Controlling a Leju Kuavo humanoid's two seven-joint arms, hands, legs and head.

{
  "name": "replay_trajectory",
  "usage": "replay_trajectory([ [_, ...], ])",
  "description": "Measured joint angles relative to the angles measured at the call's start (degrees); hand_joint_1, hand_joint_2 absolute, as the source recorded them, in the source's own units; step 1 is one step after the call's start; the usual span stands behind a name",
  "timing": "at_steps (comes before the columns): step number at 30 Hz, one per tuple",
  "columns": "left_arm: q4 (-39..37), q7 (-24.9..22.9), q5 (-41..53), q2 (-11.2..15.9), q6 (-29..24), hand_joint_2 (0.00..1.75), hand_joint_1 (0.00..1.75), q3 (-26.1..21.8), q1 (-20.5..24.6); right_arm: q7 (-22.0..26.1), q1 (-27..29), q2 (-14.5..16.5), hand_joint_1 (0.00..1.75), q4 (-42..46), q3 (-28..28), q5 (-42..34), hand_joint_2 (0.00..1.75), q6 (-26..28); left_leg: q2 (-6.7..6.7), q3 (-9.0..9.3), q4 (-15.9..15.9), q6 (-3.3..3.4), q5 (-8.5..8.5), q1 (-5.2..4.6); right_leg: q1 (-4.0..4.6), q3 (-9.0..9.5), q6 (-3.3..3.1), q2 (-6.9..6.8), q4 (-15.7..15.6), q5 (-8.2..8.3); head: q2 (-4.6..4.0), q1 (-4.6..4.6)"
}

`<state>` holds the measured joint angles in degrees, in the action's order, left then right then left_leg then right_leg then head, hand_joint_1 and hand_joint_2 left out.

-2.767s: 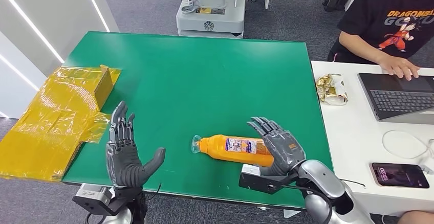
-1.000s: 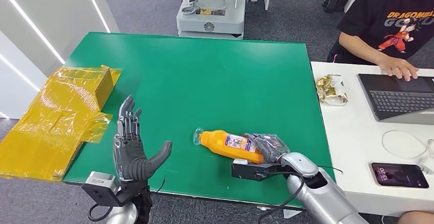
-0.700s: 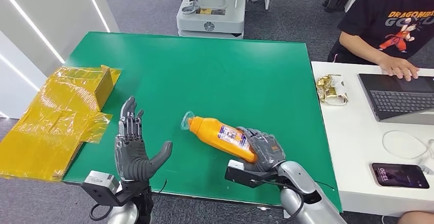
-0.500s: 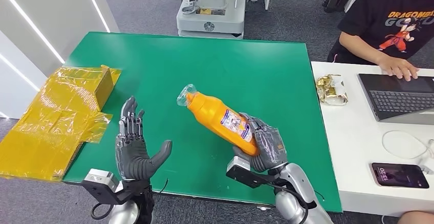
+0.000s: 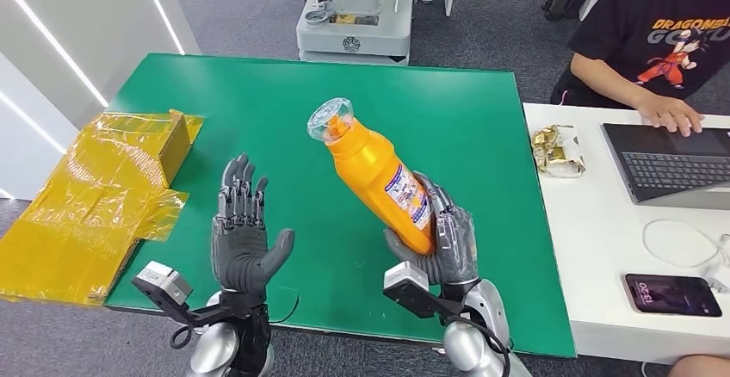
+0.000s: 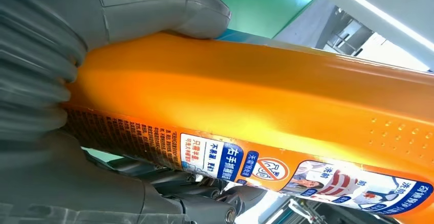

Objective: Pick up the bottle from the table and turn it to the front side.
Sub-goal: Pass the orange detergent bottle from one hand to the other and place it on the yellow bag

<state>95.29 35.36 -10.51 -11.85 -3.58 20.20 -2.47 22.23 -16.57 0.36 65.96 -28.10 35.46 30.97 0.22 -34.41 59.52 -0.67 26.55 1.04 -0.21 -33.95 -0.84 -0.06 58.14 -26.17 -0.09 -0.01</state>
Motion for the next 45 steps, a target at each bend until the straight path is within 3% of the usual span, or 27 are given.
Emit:
replay_trajectory([
  [7,-0.6,0.1,-0.1,0.0,2.8,1.75,0.00,1.3,0.4,0.1,-0.1,0.9,1.75,-0.5,-0.8,1.7,1.75,-3.4,-0.01,-0.01,0.0,0.00,0.00,0.01,0.00,0.00,0.00,-0.01,0.0,0.00,0.00,-0.01],
  [13,-1.2,0.1,0.1,0.0,4.6,1.75,0.00,1.6,0.6,-0.2,-0.7,1.2,1.75,-0.3,-3.0,3.9,1.75,-9.3,0.00,0.00,0.0,0.00,0.00,0.01,0.00,0.00,0.00,0.00,0.0,0.00,0.00,-0.01],
  [29,-2.7,0.0,-0.3,0.0,5.7,1.75,0.00,0.8,2.0,2.5,-3.7,2.1,1.75,0.3,-8.5,5.6,1.75,-20.1,0.00,0.00,0.0,0.00,0.00,0.01,0.00,0.00,0.00,0.00,0.0,0.00,0.00,-0.01],
  [45,-3.7,-0.9,1.6,0.0,8.5,1.75,0.00,-1.3,1.5,-2.5,-6.0,1.8,1.75,-3.4,-10.6,8.1,1.75,-28.4,0.00,0.00,0.0,0.00,0.00,0.01,0.00,-0.02,0.00,0.00,0.0,0.00,0.00,-0.01],
])
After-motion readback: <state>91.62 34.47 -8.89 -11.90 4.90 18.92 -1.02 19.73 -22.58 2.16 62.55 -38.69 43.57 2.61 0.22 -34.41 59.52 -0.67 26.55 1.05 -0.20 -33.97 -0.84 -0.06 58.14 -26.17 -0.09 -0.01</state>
